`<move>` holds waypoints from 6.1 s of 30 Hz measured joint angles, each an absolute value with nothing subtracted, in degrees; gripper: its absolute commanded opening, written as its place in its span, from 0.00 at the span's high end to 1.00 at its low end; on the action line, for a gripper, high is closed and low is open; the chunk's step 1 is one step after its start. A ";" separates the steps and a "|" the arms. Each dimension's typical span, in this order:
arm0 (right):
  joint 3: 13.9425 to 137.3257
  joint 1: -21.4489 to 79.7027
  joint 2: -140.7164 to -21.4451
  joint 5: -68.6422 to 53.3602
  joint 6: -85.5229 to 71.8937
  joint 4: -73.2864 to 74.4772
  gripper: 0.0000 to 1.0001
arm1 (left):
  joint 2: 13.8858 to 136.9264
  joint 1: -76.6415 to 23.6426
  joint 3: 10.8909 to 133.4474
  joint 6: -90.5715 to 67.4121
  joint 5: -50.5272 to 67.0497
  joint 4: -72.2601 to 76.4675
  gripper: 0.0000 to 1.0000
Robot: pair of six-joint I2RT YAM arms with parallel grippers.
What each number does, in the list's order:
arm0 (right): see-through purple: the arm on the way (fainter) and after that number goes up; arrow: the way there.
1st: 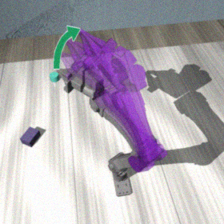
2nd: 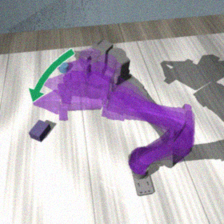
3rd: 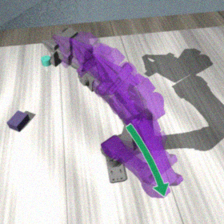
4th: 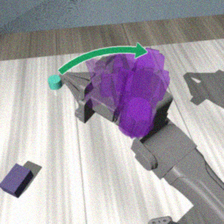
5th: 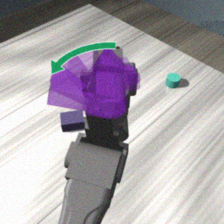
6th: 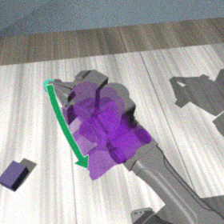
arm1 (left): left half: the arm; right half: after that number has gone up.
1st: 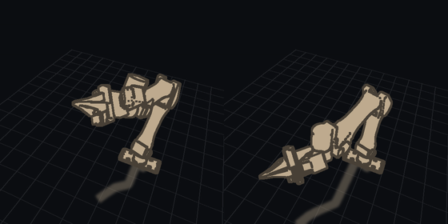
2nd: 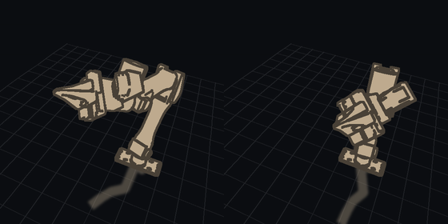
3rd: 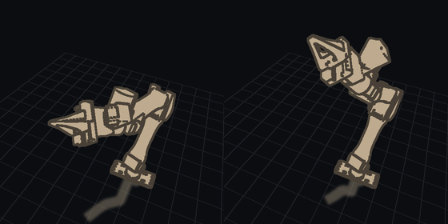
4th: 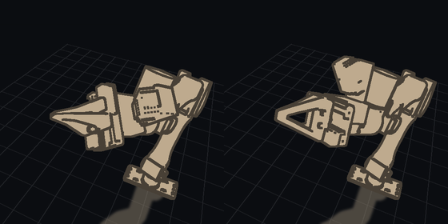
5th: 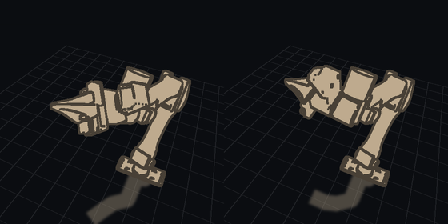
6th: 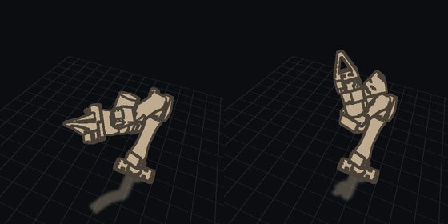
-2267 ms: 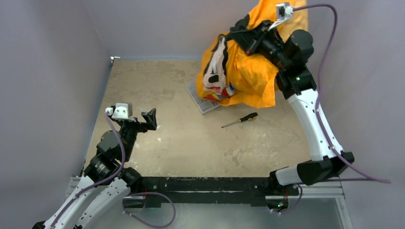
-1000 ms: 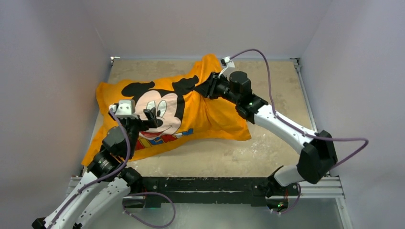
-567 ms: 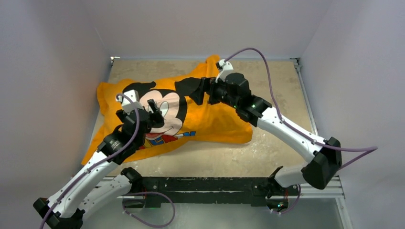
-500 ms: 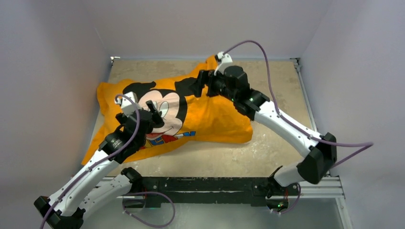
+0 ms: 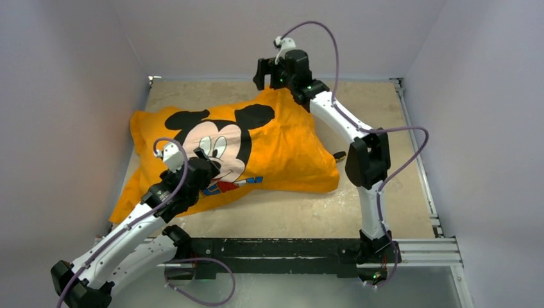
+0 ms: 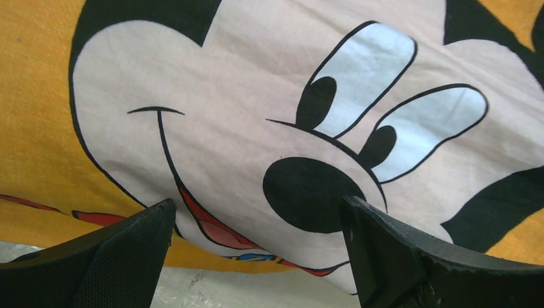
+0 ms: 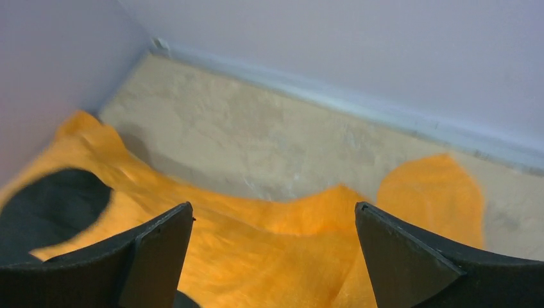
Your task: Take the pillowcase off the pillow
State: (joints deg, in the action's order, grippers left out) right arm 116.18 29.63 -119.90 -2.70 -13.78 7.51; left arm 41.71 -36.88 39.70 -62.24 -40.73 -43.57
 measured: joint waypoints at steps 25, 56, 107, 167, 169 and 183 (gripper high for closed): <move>48.29 43.77 -82.91 -6.76 -23.18 -12.03 0.03 | 77.56 -19.57 45.78 -60.03 -29.89 -13.80 0.06; 73.47 28.67 -88.66 -11.99 -24.86 -7.97 0.01 | 47.31 -19.57 49.23 -23.92 -19.73 -18.74 0.05; 118.19 27.81 -106.67 -0.01 -12.82 6.83 1.00 | 36.77 -25.69 42.24 -19.31 -27.83 -20.25 0.06; 61.06 48.66 -98.21 0.89 -27.27 -7.60 0.12 | 50.41 -25.67 31.11 -52.40 -20.78 -20.05 0.01; 63.09 48.58 -101.65 0.69 -26.87 -9.28 0.13 | 52.60 -25.56 31.03 -53.76 -21.28 -18.31 0.01; 88.12 45.93 -117.27 8.27 -21.69 -7.01 0.05 | 63.11 -22.81 46.26 -48.45 -24.12 -17.39 0.01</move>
State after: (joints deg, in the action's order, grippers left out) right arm 88.12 45.93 -117.27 8.27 -21.69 -7.01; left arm 63.11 -22.81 46.26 -48.45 -24.12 -17.39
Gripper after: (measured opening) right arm 0.937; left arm 0.993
